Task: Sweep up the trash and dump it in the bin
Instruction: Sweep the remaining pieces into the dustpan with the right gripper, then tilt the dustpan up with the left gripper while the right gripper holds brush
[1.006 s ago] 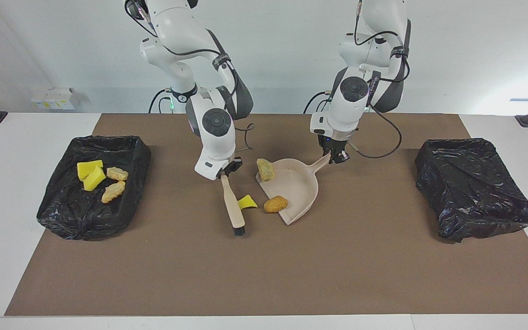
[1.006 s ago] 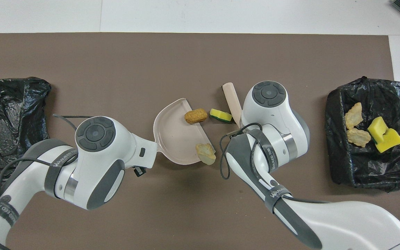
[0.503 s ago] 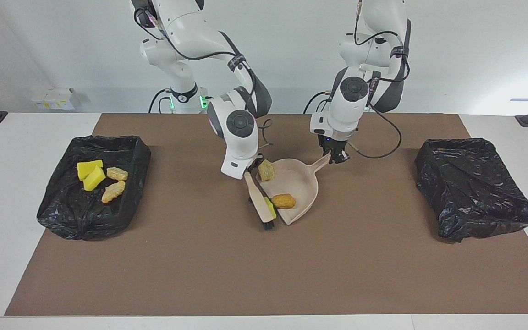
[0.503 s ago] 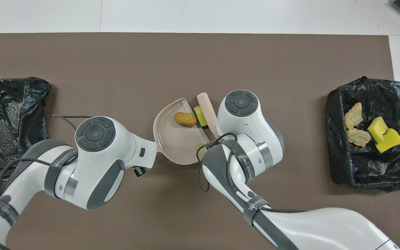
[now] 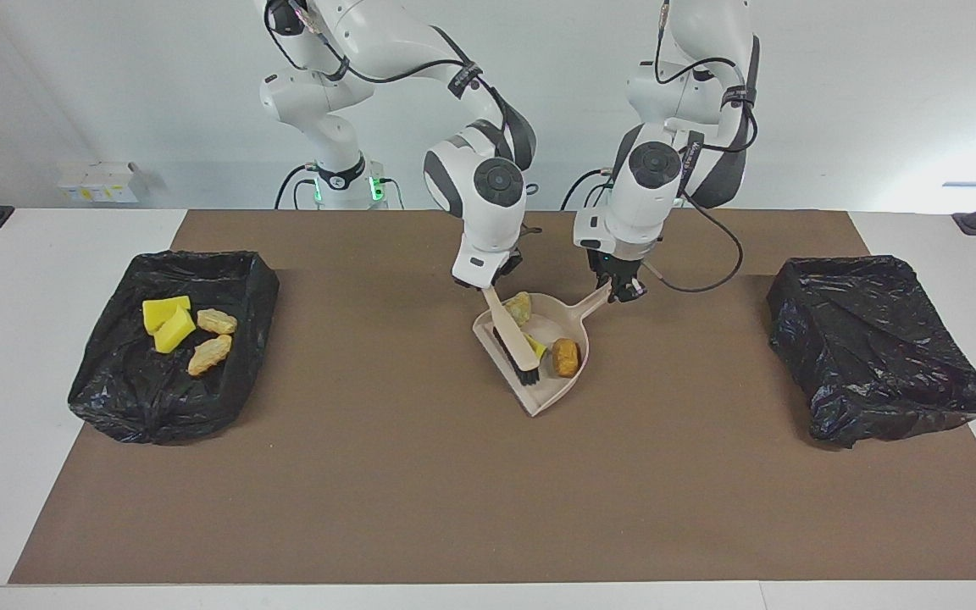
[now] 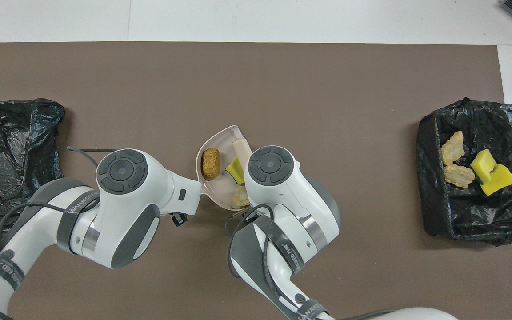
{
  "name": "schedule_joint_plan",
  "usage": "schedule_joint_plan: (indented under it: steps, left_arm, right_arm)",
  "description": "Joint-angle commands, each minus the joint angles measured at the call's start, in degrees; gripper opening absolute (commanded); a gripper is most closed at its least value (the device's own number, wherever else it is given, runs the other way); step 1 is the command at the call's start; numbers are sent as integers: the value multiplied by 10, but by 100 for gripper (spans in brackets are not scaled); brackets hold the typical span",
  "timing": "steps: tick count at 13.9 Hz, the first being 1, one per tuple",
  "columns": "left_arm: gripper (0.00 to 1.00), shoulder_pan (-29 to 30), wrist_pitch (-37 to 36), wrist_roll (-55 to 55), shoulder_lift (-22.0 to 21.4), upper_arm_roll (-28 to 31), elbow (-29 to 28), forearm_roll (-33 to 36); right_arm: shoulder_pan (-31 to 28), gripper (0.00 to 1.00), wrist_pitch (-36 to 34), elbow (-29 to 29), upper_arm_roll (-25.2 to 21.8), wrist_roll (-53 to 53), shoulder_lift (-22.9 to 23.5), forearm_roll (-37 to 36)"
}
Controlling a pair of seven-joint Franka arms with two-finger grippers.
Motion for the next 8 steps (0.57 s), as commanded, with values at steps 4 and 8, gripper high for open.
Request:
schedule_joint_plan:
  steps: [4,8]
  left_arm:
    - [0,24,9,-71,-17,4,-9,-28]
    - [0,44,8,-89,-28,4,1,-36]
  right_arm:
    - [-34,0,-71,-16,2,-11,-66,8]
    - [-34,0,-83,-14,2,-8,-73,11]
